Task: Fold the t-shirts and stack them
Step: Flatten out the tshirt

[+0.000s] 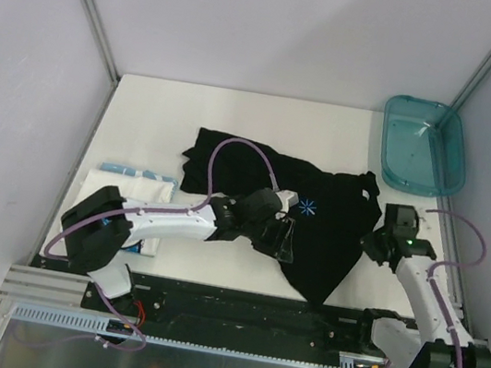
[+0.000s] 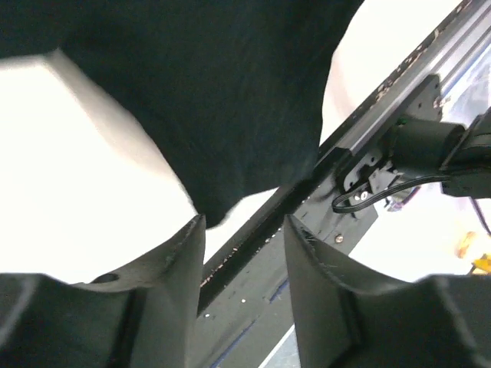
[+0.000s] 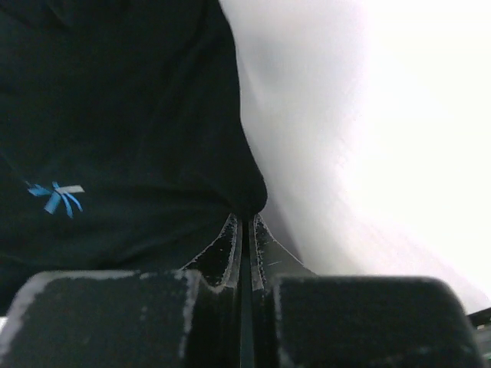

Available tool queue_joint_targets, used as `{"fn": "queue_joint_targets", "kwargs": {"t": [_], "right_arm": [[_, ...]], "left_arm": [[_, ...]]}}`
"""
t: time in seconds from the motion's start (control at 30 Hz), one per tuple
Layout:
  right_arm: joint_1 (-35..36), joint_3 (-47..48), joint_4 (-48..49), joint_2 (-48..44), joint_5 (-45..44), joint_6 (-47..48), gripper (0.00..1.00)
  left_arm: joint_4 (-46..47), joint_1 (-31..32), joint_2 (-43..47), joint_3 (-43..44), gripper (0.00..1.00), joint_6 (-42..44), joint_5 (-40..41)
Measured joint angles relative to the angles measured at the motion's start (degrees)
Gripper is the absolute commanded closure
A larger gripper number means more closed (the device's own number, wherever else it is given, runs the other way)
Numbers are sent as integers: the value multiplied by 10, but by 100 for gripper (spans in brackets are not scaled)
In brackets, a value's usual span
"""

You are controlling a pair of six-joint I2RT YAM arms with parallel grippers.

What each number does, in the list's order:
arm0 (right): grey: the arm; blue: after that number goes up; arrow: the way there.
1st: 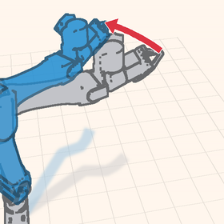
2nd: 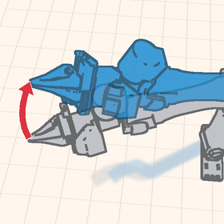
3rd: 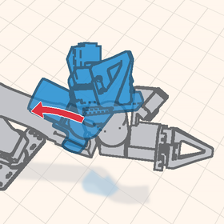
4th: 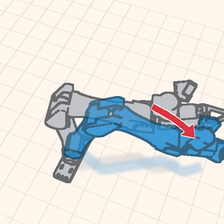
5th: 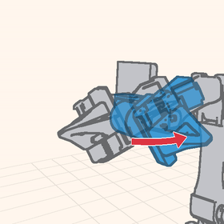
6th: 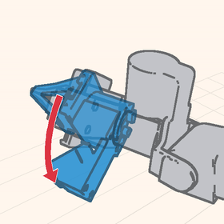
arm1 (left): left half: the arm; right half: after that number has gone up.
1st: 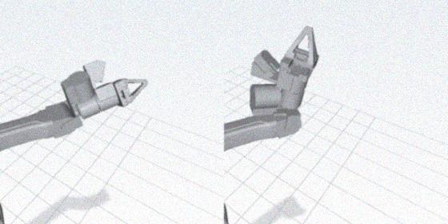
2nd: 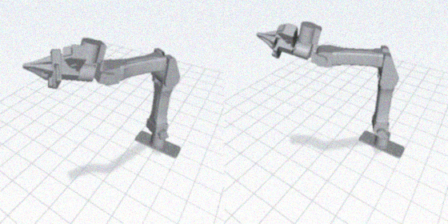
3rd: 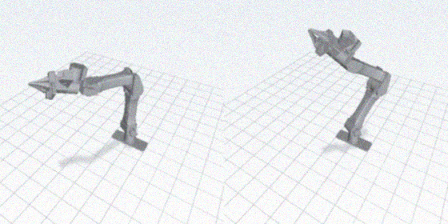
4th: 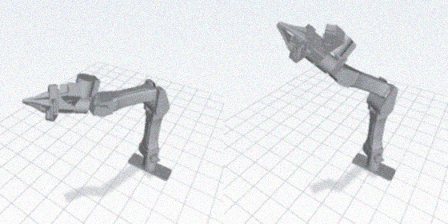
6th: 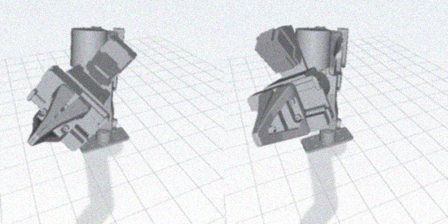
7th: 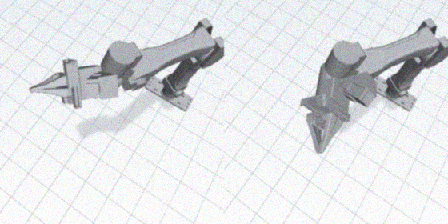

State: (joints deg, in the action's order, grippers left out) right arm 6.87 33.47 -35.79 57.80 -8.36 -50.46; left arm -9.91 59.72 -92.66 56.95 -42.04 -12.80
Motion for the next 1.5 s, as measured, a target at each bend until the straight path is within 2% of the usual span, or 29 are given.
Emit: {"fn": "queue_joint_targets", "kwargs": {"t": [0.13,0.27,0.53,0.77,1.2,1.5], "right_arm": [[-101,21,-6,-23,10,36,100],[-152,22,-7,-18,29,59,100],[-176,22,4,18,59,83,100],[-178,22,19,32,83,98,100],[-179,22,28,38,110,109,100],[-179,22,28,38,114,117,100]], "left_arm": [[-16,-28,37,2,48,7,8],[-44,-105,78,2,51,12,44],[-107,-296,108,3,56,16,210],[-122,-428,42,35,57,13,250],[-119,-487,-103,88,53,-50,196],[-88,-495,-131,103,54,-80,160]]}}
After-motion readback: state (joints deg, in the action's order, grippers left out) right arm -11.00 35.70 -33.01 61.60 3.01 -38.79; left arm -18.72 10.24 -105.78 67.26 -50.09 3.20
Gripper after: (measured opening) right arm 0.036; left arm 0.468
